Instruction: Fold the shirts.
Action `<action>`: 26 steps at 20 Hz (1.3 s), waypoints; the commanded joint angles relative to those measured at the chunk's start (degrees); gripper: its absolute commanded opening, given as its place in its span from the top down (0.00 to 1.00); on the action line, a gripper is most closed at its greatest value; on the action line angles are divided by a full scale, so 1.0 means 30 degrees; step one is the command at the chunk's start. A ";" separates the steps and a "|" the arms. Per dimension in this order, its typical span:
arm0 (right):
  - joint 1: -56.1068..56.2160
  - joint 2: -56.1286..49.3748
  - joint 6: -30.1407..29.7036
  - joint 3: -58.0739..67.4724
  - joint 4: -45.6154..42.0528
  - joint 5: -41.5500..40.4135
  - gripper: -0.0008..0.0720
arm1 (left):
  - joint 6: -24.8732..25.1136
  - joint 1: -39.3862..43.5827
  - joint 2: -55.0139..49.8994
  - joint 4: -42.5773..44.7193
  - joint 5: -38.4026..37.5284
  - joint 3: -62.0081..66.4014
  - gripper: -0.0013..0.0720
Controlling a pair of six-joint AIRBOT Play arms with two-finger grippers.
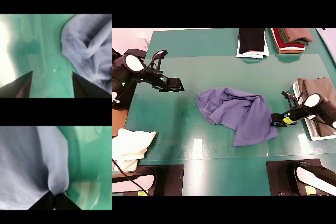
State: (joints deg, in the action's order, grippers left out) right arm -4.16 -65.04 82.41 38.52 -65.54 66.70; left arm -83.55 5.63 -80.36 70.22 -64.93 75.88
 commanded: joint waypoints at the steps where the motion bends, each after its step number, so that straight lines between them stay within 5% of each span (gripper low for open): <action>1: 0.0532 -0.0160 0.0015 0.1173 -0.0197 -0.0066 0.96 | 0.0029 -0.0007 -0.1399 -0.1450 0.0794 -0.0022 0.20; 6: 0.0525 0.1086 0.0015 0.1559 -0.0197 -0.0051 0.96 | 0.2535 0.0000 -0.4422 -0.5457 0.1829 -0.0022 0.20; 15: 0.0532 0.1705 0.0036 0.1552 0.0029 -0.0029 0.96 | 0.3876 0.1311 -0.5479 -0.5377 0.1734 -0.0022 0.20; 18: 0.0532 0.1712 0.0044 0.1559 0.0036 0.0000 0.96 | 0.3869 0.1501 -0.5472 -0.5428 0.1610 -0.0022 0.49; 20: 0.0532 0.1719 0.0036 0.1566 0.0175 0.0204 0.96 | 0.3854 0.1501 -0.5472 -0.5530 0.1559 -0.0022 0.50; 22: 0.0532 0.1727 0.0029 0.1596 0.0612 0.0284 0.96 | 0.3891 0.1501 -0.5472 -0.5515 0.1472 -0.0022 0.93; 26: 0.0525 0.3053 0.0029 0.1996 0.0597 0.0131 0.96 | 0.3708 0.1406 -0.5107 -0.5472 0.1428 0.0029 0.95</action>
State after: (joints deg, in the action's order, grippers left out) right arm -2.59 -58.13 82.52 43.62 -64.01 67.24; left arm -72.05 10.02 -96.49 53.74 -60.45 75.83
